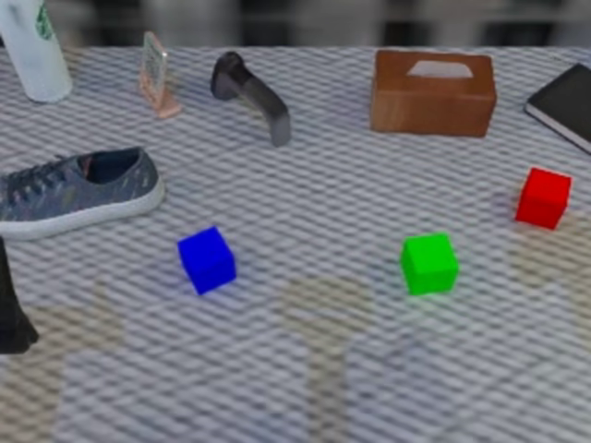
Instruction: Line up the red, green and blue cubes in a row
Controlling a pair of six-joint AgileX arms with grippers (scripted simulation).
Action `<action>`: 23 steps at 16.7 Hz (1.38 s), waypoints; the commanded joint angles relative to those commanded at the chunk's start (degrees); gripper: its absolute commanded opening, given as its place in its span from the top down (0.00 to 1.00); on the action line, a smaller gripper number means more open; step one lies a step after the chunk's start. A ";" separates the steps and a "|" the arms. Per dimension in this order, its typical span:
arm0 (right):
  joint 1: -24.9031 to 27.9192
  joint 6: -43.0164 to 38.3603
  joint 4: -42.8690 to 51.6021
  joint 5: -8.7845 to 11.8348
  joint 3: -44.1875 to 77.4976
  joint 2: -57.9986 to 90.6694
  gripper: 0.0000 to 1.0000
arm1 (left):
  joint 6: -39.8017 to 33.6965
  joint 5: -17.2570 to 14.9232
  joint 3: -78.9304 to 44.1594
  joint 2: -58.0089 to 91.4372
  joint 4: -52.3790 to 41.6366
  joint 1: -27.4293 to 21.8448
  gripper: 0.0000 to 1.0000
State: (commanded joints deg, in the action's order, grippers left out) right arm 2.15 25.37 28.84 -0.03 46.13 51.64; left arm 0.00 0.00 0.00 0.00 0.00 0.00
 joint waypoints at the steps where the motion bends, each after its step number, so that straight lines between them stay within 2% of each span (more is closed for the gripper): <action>1: 0.20 2.98 3.47 -0.11 5.44 6.89 0.00 | 0.00 0.00 0.00 0.00 0.00 0.00 0.00; 7: 1.51 20.18 23.56 -0.60 36.39 46.66 0.00 | 0.00 0.00 0.00 0.00 0.00 0.00 0.00; 12: 2.38 31.24 36.09 -0.58 56.91 70.09 0.00 | 0.00 0.00 0.00 0.00 0.00 0.00 0.00; 17: 2.81 37.08 42.16 -0.27 68.64 81.73 0.00 | 0.00 0.00 0.00 0.00 0.00 0.00 0.00; 23: 2.50 37.49 42.50 -0.25 69.52 82.58 0.00 | 0.00 0.00 0.00 0.00 0.00 0.00 0.00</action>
State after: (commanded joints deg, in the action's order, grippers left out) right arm 4.64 62.86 71.34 -0.28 115.65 134.22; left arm 0.00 0.00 0.00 0.00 0.00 0.00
